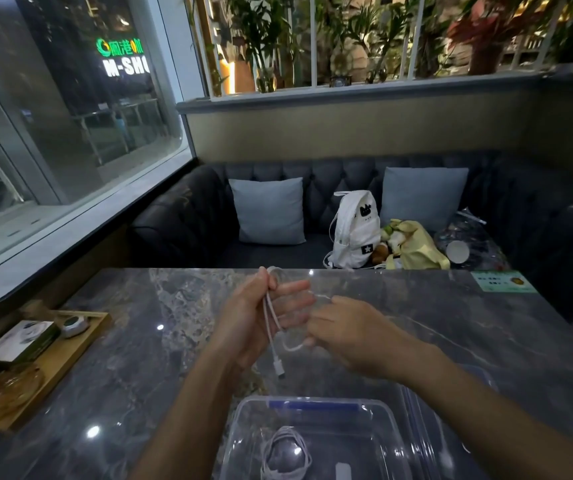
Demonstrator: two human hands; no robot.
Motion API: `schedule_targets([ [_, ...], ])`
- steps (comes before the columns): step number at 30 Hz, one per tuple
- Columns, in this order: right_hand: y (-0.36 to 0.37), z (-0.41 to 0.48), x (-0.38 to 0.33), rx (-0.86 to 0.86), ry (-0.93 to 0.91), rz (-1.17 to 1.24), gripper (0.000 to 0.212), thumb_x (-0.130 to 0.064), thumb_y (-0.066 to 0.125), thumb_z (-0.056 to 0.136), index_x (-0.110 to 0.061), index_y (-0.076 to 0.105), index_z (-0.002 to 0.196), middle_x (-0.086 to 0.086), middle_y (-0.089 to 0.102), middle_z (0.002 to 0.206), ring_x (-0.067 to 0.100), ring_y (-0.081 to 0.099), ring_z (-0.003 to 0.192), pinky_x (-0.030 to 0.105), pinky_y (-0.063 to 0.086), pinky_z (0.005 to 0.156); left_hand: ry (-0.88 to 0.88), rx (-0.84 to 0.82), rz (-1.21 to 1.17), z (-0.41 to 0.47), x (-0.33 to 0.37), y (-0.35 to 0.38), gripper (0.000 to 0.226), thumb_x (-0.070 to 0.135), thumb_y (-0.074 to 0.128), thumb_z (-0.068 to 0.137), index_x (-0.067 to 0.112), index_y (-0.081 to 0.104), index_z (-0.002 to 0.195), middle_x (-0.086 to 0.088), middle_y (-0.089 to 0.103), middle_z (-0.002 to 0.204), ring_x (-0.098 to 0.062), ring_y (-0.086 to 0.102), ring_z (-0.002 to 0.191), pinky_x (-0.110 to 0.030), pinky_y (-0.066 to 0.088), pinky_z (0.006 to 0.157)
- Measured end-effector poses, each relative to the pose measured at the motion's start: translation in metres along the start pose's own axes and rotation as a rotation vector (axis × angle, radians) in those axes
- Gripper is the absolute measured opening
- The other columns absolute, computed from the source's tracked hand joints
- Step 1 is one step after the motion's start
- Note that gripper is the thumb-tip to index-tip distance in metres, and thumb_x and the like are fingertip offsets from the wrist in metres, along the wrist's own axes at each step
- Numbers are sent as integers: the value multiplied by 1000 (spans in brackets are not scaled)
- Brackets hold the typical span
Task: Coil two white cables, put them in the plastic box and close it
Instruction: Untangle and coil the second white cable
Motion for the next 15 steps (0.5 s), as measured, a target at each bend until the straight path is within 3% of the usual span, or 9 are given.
schedule_targets([
  [2, -8, 5, -1, 57, 62, 113, 20, -25, 55, 83, -9, 65, 75, 5, 71, 78, 20, 66, 63, 25, 53, 49, -42, -30, 32, -2, -6, 6, 36, 29, 32, 99, 12, 46, 70, -17, 74, 87, -25, 70, 62, -31, 55, 48],
  [4, -15, 9, 0, 110, 105, 114, 31, -31, 49, 83, -8, 64, 70, 4, 70, 73, 18, 65, 59, 24, 48, 43, -78, -75, 84, -5, -11, 12, 34, 28, 32, 99, 9, 48, 75, -10, 72, 71, -19, 67, 52, -28, 53, 44],
  [7, -22, 10, 6, 177, 191, 178, 30, -33, 59, 81, -6, 61, 67, 3, 64, 62, 16, 59, 53, 25, 42, 48, -137, -131, 267, -7, -18, 18, 41, 32, 33, 100, 1, 58, 94, -11, 70, 70, -20, 68, 57, -29, 55, 46],
  [9, -25, 10, 12, 187, 237, 201, 28, -31, 67, 76, -6, 60, 66, 5, 63, 60, 18, 57, 52, 28, 41, 49, -135, -161, 367, -7, -20, 21, 41, 34, 33, 100, 8, 63, 88, -9, 69, 68, -16, 62, 46, -21, 48, 40],
  [11, -26, 9, 19, 187, 267, 242, 27, -31, 70, 73, -7, 60, 67, 4, 64, 62, 17, 57, 54, 28, 42, 51, -114, -197, 437, -7, -20, 22, 41, 35, 34, 99, 13, 60, 76, -7, 63, 55, -10, 45, 32, -16, 33, 34],
  [15, -25, 6, 30, 133, 329, 383, 20, -29, 69, 74, -9, 64, 73, -1, 65, 69, 6, 54, 63, 26, 44, 59, -169, -258, 387, -5, -23, 23, 39, 35, 36, 97, 20, 51, 65, 4, 39, 37, -6, 24, 31, -16, 20, 34],
])
Point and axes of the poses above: each hand's wrist, its own z-axis towards the middle knuckle, its own y-axis out of the palm, x = y × z, the point moved 3 cm from there along z, towards the middle knuckle
